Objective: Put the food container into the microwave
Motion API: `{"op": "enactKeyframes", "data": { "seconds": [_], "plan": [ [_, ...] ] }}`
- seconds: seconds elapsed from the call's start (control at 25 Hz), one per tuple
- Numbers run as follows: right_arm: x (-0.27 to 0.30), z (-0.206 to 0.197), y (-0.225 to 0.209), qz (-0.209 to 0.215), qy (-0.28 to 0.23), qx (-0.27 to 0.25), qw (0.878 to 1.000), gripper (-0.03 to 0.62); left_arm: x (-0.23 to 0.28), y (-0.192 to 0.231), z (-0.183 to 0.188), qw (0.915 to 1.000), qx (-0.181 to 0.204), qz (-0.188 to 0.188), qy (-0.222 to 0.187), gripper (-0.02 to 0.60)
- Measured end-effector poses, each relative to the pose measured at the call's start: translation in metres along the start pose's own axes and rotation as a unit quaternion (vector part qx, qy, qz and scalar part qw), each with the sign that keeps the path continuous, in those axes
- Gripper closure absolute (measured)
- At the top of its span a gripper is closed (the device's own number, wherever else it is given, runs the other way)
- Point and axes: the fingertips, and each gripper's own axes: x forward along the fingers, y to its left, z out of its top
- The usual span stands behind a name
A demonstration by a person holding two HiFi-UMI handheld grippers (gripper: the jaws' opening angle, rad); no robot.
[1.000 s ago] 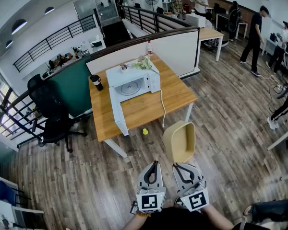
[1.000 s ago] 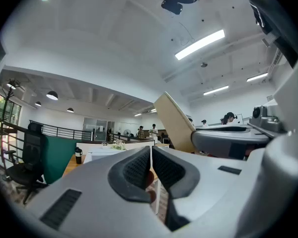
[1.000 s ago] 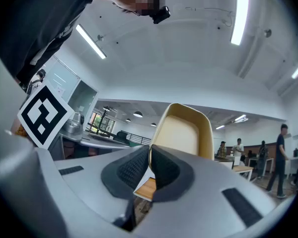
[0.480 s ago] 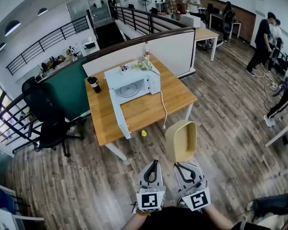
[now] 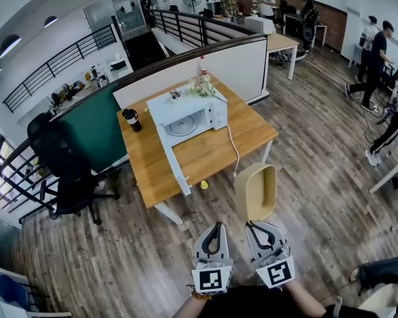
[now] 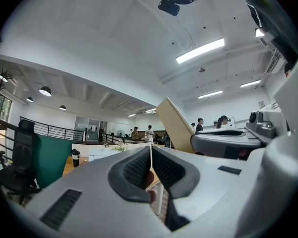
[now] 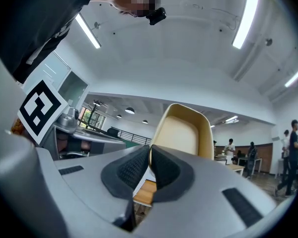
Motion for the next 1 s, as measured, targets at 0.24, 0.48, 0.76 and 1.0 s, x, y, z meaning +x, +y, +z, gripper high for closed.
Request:
{"op": "enactKeyframes", "data": {
  "seconds": [0.24,0.48,0.76,1.0],
  "plan": [
    [0.01,-0.009,0.002,-0.01,0.019,0.002,1.0,0.572,0.003,0.013,-0.012,0.9998,-0.008,-0.009,0.018,0.554],
    [0.033,-0.025,-0.013,0.007,0.011,0.005,1.0,0.572,0.026,0.024,-0.021,0.9995,-0.003,0.011,0.031,0.554],
    [0.07,-0.049,-0.047,0.027,0.024,0.028,0.999,0.572,0.072,0.034,-0.025,0.9988,0.011,0.035,0.033,0.554],
    [0.079,-0.082,-0.094,0.031,0.067,0.039,0.997,0.572,0.121,0.016,-0.025,0.9986,0.027,0.031,0.032,0.554]
  ]
}}
